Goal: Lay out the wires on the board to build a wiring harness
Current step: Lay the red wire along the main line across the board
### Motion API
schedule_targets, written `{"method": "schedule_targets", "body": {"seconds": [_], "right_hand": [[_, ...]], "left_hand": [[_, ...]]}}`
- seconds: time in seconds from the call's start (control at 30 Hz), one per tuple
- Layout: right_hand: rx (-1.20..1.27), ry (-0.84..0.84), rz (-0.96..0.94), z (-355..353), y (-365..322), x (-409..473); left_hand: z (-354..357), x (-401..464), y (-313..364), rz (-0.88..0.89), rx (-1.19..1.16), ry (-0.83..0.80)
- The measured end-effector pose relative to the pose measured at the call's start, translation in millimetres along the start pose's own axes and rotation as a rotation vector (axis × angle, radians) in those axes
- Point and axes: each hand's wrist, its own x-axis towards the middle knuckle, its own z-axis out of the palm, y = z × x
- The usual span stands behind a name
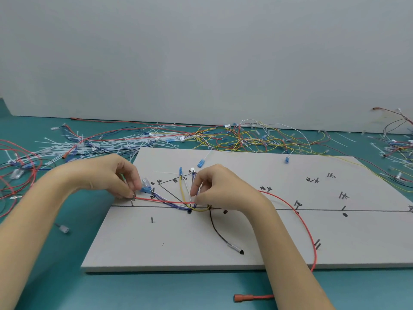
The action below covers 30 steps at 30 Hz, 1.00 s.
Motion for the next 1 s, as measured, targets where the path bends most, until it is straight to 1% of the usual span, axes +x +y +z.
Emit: {"method": "schedule_targets", "body": {"seconds": [0.17,0.3,0.4,0.47,0.5,0.57,0.63,0.7,0.8,0.9,1.0], "right_hand": [[0.024,-0.026,-0.024,-2,1,-3],[0.092,0.024,-0.045,-5,3,-1],[0.081,-0.030,-0.040,-5,3,-3],[0.016,-0.081,-0.016,-3,4,-3],[-0.013,-0.092,-0.002,-2,4,-3],[-0.045,-0.086,0.025,-1,6,-2],[-0.056,-0.052,0.044,-3,7,-2],[-0.072,-0.021,0.056,-4,9,-1],[-0.088,-0.008,0.106,-5,12,-2],[-0.083,-0.010,0.177,-8,17,-5],[-0.127,0.013,0.206,-17,22,-9]], "left_hand": [[6,1,5,0.027,0.174,-0.033],[5,0,5,0.024,0.198,-0.034],[8,-2,9,0.041,0.175,-0.007],[12,-1,14,0.086,0.139,0.067],[16,0,18,0.123,0.122,0.134],[29,4,31,0.232,0.074,0.270],[49,7,44,0.346,0.040,0.323],[71,9,52,0.411,0.036,0.300],[94,12,58,0.454,0.014,0.211],[99,13,58,0.459,-0.040,0.168],[100,14,58,0.444,-0.053,0.149]]}}
